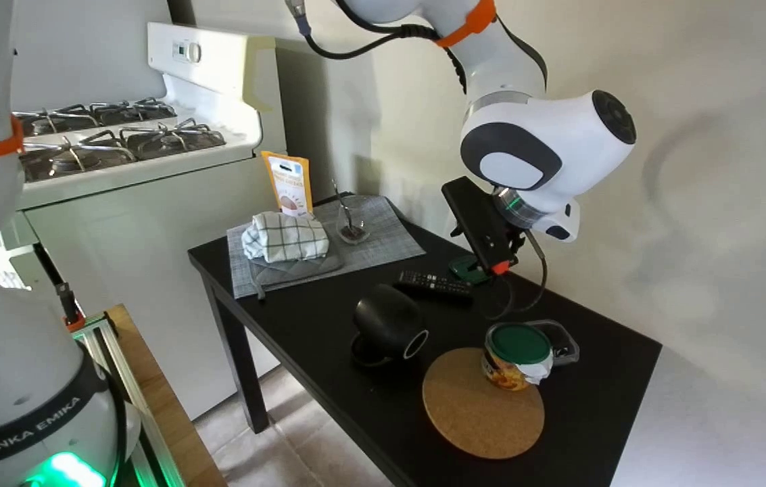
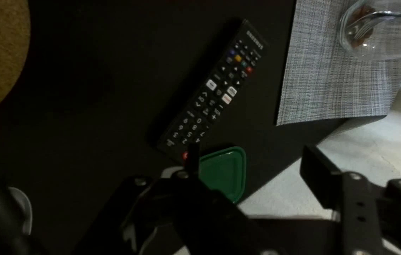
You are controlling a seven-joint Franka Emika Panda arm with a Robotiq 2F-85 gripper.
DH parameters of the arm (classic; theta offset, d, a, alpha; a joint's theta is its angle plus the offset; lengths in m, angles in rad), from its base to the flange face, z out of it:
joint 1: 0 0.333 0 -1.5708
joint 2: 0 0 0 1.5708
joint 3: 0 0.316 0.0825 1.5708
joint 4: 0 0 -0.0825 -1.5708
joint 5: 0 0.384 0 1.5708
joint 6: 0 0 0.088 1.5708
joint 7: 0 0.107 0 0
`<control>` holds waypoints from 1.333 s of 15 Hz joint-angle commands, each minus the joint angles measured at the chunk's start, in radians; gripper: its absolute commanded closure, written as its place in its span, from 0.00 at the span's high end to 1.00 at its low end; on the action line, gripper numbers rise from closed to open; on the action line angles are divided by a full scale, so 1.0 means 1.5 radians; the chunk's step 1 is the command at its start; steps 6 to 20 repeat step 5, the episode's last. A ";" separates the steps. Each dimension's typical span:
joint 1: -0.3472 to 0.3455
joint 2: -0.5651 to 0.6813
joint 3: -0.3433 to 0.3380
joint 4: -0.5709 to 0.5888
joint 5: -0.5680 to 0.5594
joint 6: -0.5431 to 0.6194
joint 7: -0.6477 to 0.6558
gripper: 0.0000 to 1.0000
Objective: Pick up the black remote from the black mug and place it on the table
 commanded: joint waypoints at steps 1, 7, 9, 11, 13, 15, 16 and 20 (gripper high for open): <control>0.009 -0.029 -0.017 -0.022 -0.020 0.003 0.021 1.00; 0.000 -0.020 -0.018 0.001 -0.024 -0.004 0.001 1.00; 0.000 -0.020 -0.018 0.001 -0.024 -0.004 0.001 1.00; 0.000 -0.020 -0.018 0.001 -0.024 -0.004 0.001 1.00; 0.000 -0.020 -0.018 0.001 -0.024 -0.004 0.001 1.00; 0.000 -0.020 -0.018 0.001 -0.024 -0.004 0.001 1.00; 0.000 -0.020 -0.018 0.001 -0.024 -0.004 0.001 1.00; 0.000 -0.020 -0.018 0.001 -0.024 -0.004 0.001 1.00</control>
